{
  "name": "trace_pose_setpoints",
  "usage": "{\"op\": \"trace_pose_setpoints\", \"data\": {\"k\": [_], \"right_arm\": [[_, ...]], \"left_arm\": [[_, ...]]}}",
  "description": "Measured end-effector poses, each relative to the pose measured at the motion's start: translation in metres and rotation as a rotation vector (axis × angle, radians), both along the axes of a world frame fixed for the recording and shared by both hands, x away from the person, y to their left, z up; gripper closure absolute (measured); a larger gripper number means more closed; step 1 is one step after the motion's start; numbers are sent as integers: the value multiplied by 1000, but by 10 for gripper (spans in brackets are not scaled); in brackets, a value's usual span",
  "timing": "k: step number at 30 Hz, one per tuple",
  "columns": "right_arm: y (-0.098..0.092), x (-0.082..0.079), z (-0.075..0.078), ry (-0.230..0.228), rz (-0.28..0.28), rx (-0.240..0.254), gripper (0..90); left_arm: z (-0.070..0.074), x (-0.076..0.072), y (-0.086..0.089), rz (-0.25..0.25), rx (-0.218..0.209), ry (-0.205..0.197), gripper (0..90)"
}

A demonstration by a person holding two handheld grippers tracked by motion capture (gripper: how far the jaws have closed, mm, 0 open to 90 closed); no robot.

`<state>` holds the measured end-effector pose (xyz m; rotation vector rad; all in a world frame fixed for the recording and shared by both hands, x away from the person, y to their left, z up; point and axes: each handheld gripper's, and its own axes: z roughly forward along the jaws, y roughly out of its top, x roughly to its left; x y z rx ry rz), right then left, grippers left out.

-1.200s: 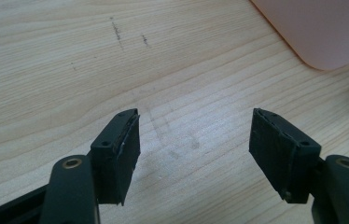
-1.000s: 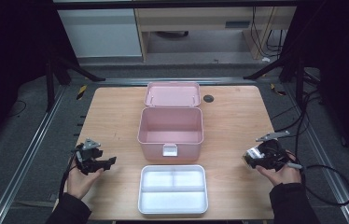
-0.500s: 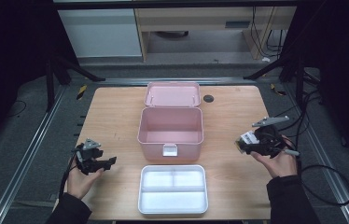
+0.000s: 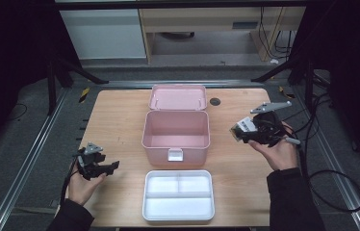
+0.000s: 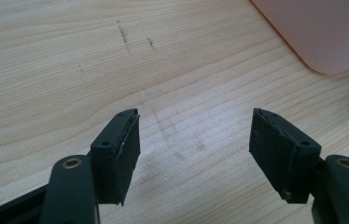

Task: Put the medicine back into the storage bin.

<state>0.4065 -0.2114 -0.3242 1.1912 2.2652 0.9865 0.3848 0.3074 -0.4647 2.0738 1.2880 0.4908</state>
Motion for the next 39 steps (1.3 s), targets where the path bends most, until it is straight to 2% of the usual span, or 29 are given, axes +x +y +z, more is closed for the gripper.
{"op": "trace_pose_setpoints", "data": {"k": [6,14,27,31,39], "right_arm": [[19,12,11,-19,31,-4,454],[42,26,18,-33,59,-2,454],[67,43,27,-47,104,5,454],[77,49,27,-48,116,7,454],[99,59,16,-37,155,-2,454]], "left_arm": [[-1,0,-1,-2,-2,0,330],[0,0,0,-5,6,-1,368],[-1,1,-1,-5,10,6,380],[0,1,-1,-8,9,6,380],[0,1,-2,-13,8,8,392]]}}
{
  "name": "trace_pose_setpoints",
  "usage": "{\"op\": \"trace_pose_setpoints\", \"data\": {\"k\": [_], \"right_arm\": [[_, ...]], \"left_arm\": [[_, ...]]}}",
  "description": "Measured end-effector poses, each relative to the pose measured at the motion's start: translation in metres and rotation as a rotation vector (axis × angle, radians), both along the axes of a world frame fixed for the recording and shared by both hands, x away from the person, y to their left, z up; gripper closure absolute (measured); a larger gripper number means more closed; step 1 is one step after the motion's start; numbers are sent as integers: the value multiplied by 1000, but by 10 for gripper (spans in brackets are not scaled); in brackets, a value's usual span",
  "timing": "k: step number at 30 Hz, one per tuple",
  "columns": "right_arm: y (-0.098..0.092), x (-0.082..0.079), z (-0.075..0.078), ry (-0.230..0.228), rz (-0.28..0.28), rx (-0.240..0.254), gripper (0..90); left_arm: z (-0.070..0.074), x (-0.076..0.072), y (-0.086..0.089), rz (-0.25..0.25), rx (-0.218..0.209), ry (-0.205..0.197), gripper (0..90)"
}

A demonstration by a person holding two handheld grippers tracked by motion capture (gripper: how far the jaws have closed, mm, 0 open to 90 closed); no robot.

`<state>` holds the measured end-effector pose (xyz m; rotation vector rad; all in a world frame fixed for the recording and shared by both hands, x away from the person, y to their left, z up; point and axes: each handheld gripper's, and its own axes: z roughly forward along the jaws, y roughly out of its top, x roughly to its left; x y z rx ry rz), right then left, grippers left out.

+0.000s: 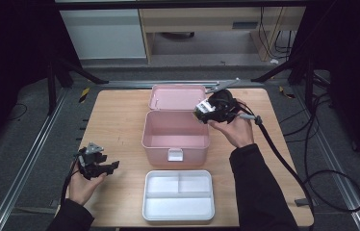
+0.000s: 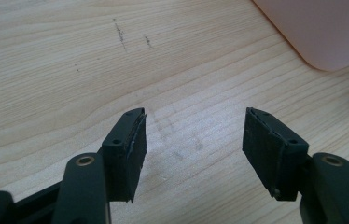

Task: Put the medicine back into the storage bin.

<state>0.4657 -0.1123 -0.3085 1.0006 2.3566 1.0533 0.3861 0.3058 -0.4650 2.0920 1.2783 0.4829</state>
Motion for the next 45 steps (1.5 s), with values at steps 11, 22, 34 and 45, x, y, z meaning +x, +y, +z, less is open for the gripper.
{"op": "trace_pose_setpoints", "data": {"k": [11,22,34,45], "right_arm": [[21,12,-14,23,28,-5,453],[40,19,-40,62,59,-34,451],[55,20,-61,115,99,-91,445],[63,19,-73,125,127,-102,426]], "left_arm": [[-1,0,-1,-6,-1,3,396],[-1,0,-1,-9,0,4,396],[-1,1,-1,-13,1,6,395],[-2,1,-2,-16,1,8,395]]}}
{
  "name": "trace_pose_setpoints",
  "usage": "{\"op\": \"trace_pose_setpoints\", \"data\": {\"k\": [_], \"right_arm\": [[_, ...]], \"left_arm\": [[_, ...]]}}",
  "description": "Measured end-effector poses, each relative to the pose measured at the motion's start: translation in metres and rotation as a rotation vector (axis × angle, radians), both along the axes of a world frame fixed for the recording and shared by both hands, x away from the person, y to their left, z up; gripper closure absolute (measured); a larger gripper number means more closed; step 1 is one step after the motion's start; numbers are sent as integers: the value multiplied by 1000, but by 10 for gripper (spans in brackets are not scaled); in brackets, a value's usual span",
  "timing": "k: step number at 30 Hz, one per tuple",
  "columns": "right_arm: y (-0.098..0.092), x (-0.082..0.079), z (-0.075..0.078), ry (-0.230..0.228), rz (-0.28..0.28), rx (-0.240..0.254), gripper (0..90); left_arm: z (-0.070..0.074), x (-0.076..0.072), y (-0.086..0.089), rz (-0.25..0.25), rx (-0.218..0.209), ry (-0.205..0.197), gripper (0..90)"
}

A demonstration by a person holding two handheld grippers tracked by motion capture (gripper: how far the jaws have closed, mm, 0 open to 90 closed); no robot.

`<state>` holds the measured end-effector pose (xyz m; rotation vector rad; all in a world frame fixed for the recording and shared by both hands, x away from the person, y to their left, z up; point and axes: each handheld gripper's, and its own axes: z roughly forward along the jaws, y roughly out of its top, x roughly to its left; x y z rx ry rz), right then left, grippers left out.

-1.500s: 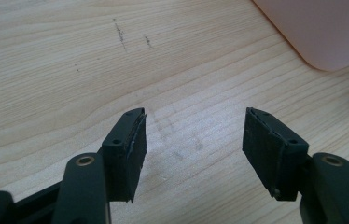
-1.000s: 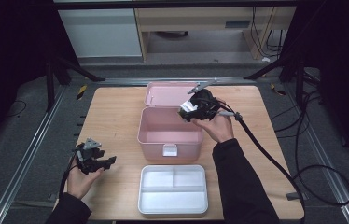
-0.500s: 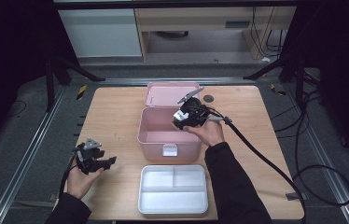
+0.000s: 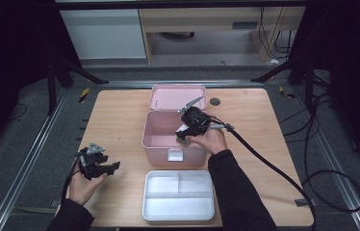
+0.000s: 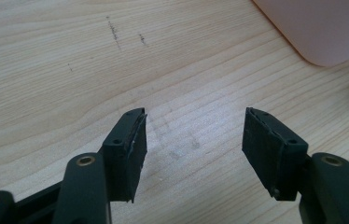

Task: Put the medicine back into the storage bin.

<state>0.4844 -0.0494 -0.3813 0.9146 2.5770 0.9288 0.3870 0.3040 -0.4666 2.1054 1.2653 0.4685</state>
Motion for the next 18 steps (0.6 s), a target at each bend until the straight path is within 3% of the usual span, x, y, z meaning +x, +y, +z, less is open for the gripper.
{"op": "trace_pose_setpoints", "data": {"k": [8,18], "right_arm": [[-14,-9,25,-70,-13,38,417],[-40,-37,62,-138,14,78,385]], "left_arm": [[2,-1,-3,-25,3,-7,401],[10,-4,-10,-98,-10,-30,470]]}}
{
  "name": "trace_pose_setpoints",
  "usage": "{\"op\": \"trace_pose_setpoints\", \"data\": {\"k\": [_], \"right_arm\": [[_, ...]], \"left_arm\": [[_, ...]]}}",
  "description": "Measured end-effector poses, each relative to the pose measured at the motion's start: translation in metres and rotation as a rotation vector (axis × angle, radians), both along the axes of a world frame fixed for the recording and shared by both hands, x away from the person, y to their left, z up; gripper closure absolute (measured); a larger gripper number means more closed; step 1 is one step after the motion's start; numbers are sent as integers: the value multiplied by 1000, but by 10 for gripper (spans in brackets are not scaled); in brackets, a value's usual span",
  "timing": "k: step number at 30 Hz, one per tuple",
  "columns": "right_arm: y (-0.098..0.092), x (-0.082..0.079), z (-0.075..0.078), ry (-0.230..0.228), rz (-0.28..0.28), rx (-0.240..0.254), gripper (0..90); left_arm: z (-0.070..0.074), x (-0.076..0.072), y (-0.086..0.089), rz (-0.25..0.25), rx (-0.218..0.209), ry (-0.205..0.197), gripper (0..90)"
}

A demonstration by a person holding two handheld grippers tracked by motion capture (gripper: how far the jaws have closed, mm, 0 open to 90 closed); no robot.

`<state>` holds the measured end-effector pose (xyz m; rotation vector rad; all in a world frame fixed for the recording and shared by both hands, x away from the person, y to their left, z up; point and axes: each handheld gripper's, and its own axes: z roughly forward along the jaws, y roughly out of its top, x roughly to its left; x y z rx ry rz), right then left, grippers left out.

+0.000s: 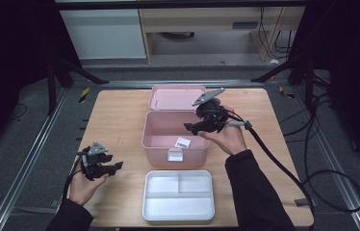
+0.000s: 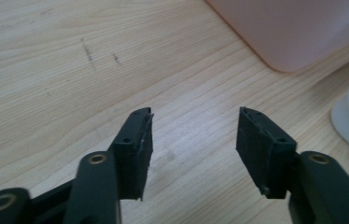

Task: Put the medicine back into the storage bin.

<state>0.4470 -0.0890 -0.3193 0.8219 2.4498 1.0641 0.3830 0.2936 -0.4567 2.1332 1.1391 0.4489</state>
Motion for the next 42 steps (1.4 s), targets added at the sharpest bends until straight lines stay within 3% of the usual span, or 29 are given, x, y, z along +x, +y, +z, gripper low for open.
{"op": "trace_pose_setpoints", "data": {"k": [6,9,11,18,27,36,39,42], "right_arm": [[-21,-22,12,-29,14,0,382],[-34,-33,14,-27,25,15,382],[-42,-40,12,-34,26,9,382],[-65,-59,-7,-18,35,-28,382],[-79,-78,-39,33,57,-78,385],[-80,-89,-64,59,99,-103,404],[-78,-91,-71,65,117,-152,410],[-74,-93,-75,68,143,-161,424]], "left_arm": [[9,-3,-6,-50,3,-11,506],[13,-5,-8,-85,-11,3,534],[16,-7,-11,-113,1,5,542],[21,-12,-24,-201,55,2,587],[30,-21,-38,-308,52,5,626],[35,-31,-56,-433,94,34,668],[35,-33,-62,-471,108,40,672],[34,-36,-68,-505,128,50,678]]}}
